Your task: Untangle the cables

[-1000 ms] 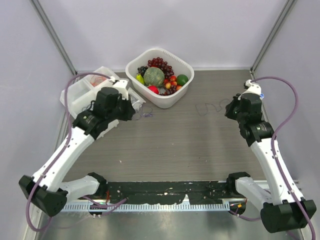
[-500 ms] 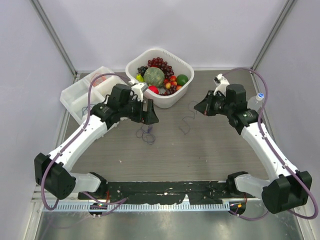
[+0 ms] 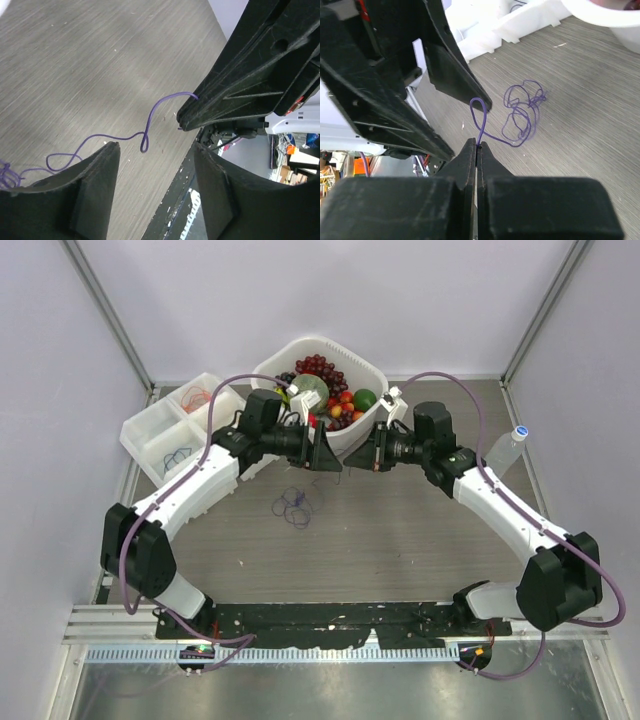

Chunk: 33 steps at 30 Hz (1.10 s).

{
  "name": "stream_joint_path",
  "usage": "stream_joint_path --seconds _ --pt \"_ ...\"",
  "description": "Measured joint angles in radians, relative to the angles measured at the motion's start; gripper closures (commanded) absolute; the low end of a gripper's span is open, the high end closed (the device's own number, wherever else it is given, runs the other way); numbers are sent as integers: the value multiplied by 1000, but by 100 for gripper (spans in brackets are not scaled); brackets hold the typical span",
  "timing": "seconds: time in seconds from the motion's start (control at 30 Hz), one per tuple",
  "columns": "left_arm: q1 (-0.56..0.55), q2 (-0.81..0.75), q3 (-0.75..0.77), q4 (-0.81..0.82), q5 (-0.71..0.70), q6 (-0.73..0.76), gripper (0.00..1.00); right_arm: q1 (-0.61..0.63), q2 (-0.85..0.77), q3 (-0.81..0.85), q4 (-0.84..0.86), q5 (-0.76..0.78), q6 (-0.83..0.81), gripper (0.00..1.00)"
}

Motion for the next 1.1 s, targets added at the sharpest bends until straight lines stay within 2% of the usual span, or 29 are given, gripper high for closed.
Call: stream_joint_path --seconds 0.1,0.27,0.33,0.37,0.43,0.5,0.57,0.67,0.77,0.97,1.1 --pt "0 13 0 13 33 -18 59 14 1 5 21 -9 15 99" --pt "0 13 0 19 37 -12 100 31 1 8 38 -15 20 99" --pt "0 10 0 12 -7 1 100 35 1 10 35 -12 18 98" --pt "0 6 2 3 -37 11 100 35 1 14 32 -9 16 85" --pt "-2 -5 16 -28 -105 36 100 37 1 26 13 18 9 67" --pt "-7 -27 43 -64 -200 69 100 42 1 52 -32 87 -3 56" --pt "-5 -59 71 -90 -299 97 100 42 1 79 -74 167 -18 52" --pt "7 -123 103 -98 -444 144 100 41 -1 116 -142 301 -55 51" --pt "32 -155 138 -97 -532 179 100 38 -3 134 -193 393 -85 51" --pt "127 -111 183 -70 -612 237 100 34 -2 136 -253 474 -108 52" --pt "181 -24 212 -68 -625 271 100 31 3 158 -281 499 -128 52"
